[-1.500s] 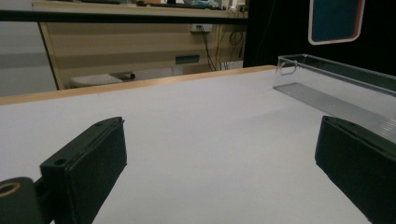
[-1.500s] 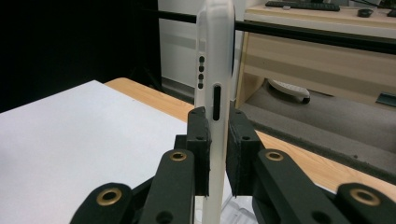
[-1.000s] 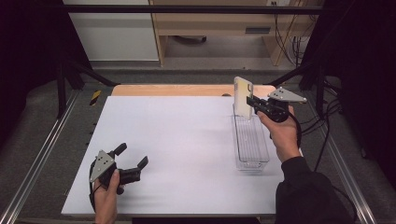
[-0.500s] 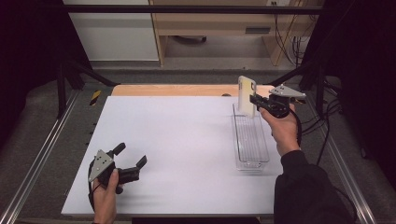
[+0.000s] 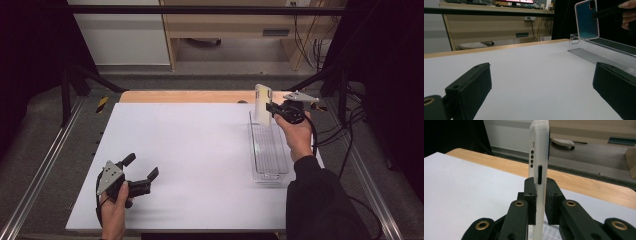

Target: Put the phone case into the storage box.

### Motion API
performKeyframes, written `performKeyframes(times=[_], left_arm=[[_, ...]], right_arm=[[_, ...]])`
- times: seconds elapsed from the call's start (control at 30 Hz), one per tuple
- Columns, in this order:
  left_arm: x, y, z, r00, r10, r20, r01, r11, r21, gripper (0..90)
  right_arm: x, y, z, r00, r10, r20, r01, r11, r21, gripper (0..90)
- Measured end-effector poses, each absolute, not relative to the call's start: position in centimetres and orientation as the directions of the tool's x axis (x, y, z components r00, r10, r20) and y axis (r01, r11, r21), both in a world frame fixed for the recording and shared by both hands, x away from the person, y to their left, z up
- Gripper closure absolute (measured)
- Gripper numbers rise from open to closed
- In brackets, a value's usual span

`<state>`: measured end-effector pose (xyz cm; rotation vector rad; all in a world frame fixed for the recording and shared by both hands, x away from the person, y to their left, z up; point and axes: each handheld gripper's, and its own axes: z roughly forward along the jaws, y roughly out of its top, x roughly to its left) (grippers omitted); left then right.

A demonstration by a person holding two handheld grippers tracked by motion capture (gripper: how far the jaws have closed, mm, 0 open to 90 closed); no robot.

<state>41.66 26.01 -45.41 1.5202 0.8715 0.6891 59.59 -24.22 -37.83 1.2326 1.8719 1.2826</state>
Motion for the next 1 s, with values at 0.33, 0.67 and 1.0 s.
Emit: performKeyframes(times=[0.33,0.67,1.0], left_arm=[[41.7,25.9,-45.4,0.547,0.835,-0.055,0.14,-0.027,0.99,1.6],[41.7,25.9,-45.4,0.55,0.834,-0.053,0.141,-0.03,0.99,1.6],[41.7,25.9,-45.4,0.551,0.833,-0.055,0.136,-0.025,0.99,0.9]], right_arm=[[60.5,-23.7,-38.8,-0.416,0.906,0.075,0.42,0.118,0.9,81.3],[60.8,-23.3,-39.2,-0.414,0.906,0.089,0.451,0.119,0.885,81.2],[60.9,-22.8,-39.5,-0.421,0.903,0.085,0.465,0.134,0.875,81.2]])
